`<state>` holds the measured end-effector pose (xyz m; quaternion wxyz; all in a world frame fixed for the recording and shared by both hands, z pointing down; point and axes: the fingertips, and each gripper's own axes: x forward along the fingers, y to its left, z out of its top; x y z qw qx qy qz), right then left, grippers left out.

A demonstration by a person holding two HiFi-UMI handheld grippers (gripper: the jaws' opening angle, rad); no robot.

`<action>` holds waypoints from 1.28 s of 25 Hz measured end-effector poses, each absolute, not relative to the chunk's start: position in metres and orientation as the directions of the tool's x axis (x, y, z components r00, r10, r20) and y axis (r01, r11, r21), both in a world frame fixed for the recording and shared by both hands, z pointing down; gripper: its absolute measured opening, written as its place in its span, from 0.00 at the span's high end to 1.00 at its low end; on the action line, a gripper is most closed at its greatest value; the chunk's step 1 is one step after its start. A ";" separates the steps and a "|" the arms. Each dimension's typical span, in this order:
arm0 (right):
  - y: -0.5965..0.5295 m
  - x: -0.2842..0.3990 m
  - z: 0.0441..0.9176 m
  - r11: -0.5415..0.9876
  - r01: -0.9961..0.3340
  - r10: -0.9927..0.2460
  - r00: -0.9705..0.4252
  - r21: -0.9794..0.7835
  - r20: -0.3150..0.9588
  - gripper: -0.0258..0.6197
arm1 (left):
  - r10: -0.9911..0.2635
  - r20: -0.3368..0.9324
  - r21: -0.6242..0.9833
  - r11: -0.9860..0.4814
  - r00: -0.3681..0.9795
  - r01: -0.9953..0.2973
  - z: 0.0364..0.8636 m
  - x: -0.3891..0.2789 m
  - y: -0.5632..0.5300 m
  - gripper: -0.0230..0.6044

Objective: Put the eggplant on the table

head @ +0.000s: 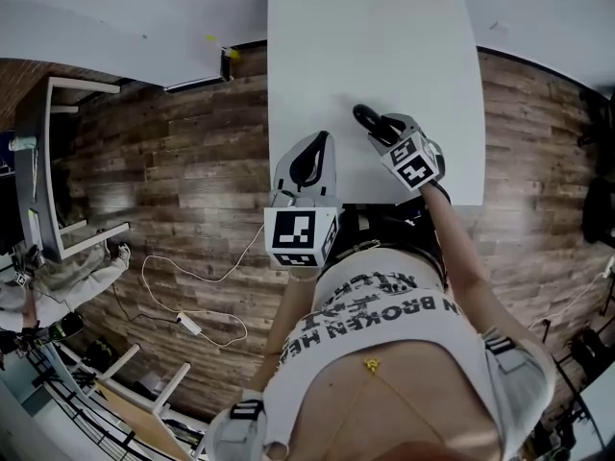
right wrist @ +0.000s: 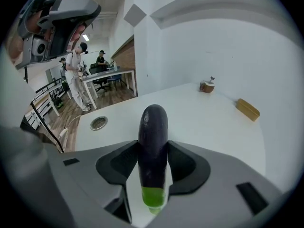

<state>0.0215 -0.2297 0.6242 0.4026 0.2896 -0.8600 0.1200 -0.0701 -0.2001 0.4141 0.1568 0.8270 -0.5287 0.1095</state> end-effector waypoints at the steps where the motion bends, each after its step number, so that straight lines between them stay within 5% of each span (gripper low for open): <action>1: -0.229 0.021 0.628 0.804 -0.594 -0.394 -0.506 0.021 0.767 0.66 | -0.840 0.349 0.144 -0.390 0.415 -0.910 0.415 -0.071 -0.199 0.95; 32: -0.224 0.031 0.686 0.781 -0.619 -0.297 -0.476 -0.076 0.828 0.66 | -0.837 0.364 0.139 -0.386 0.409 -0.912 0.421 -0.073 -0.203 0.95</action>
